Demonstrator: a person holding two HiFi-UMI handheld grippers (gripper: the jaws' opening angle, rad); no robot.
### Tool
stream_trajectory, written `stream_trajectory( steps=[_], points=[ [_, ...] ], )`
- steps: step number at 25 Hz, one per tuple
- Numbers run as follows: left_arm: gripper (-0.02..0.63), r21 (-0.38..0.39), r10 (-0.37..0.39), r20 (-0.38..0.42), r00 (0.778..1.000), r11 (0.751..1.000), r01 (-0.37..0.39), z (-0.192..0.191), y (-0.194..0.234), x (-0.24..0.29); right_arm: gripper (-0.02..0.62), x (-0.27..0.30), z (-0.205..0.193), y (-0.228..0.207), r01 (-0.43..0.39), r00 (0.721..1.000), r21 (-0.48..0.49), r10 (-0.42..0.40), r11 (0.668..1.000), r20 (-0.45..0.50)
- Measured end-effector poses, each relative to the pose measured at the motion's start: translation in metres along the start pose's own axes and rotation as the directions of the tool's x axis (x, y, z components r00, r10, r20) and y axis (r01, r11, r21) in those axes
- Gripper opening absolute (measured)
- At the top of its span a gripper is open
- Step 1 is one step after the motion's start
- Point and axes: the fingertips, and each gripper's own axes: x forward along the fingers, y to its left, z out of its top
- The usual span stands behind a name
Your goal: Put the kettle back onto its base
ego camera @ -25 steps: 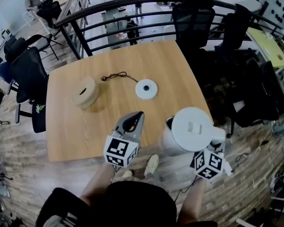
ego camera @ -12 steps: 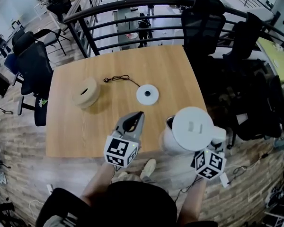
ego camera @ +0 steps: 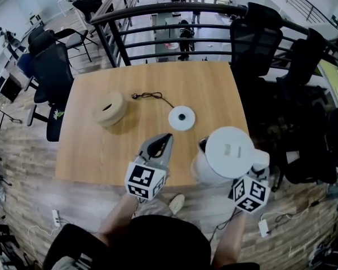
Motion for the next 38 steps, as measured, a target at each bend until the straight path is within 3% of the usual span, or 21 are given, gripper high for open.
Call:
stream_trajectory(
  steps=[15, 38],
  points=[
    [0.002, -0.016, 0.125, -0.002, 0.992, 0.992, -0.125, 0.006, 0.051, 0.002, 0.058, 0.063, 0.017, 0.038, -0.100, 0.995, -0.024, 0.100, 0.995, 0.020],
    [0.002, -0.074, 0.176, -0.061, 0.982, 0.981, -0.180, -0.024, 0.155, 0.076, 0.060, 0.195, 0.015, 0.108, -0.142, 0.987, -0.036, 0.144, 0.989, 0.066]
  ],
)
